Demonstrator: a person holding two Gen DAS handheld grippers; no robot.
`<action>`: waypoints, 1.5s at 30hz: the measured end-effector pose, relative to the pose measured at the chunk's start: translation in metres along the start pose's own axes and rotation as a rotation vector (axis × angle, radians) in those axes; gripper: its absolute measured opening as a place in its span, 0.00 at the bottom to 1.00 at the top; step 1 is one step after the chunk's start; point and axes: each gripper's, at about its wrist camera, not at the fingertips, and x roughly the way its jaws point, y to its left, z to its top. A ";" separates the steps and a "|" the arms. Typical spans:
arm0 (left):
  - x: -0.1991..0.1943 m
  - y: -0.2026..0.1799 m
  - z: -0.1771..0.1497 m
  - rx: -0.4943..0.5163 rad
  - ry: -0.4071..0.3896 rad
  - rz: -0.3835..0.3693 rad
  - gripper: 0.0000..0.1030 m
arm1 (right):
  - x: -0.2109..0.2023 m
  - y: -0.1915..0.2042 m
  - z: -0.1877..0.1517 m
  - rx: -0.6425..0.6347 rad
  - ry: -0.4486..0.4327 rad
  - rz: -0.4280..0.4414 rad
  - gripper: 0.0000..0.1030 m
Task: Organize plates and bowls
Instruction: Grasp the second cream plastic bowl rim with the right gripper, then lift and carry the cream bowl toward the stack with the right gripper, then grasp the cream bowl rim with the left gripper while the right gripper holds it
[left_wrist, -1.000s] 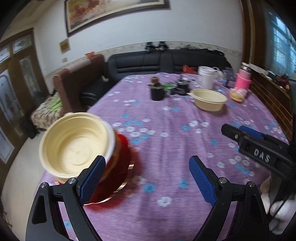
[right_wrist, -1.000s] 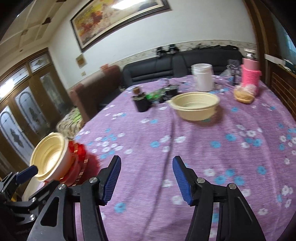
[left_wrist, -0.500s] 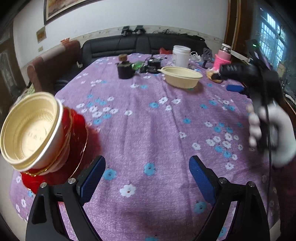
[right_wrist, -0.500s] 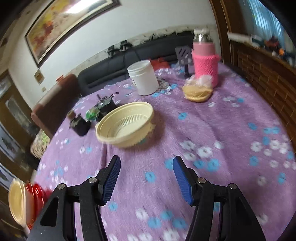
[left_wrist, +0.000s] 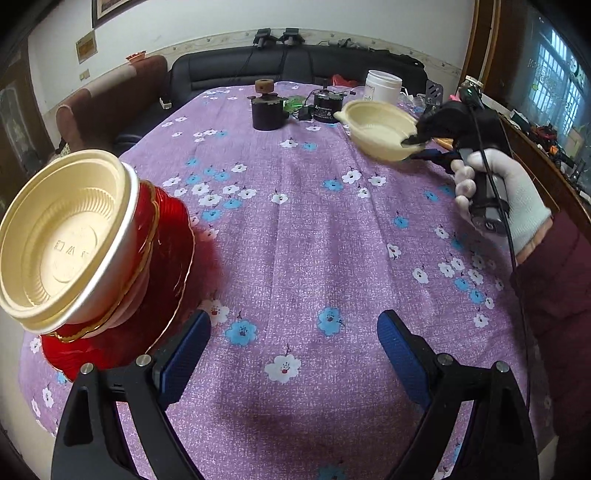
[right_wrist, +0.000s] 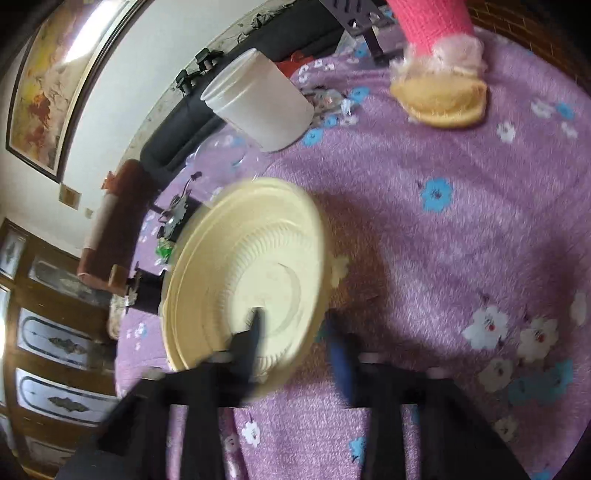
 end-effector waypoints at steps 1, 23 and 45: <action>0.001 0.001 0.001 -0.005 0.004 -0.007 0.89 | -0.002 -0.005 -0.002 0.019 0.008 0.024 0.13; 0.048 -0.023 0.051 -0.089 0.079 -0.145 0.88 | -0.080 -0.032 -0.106 -0.181 -0.033 0.000 0.40; 0.149 -0.068 0.125 -0.087 0.215 -0.120 0.34 | -0.075 -0.026 -0.112 -0.239 -0.030 -0.030 0.40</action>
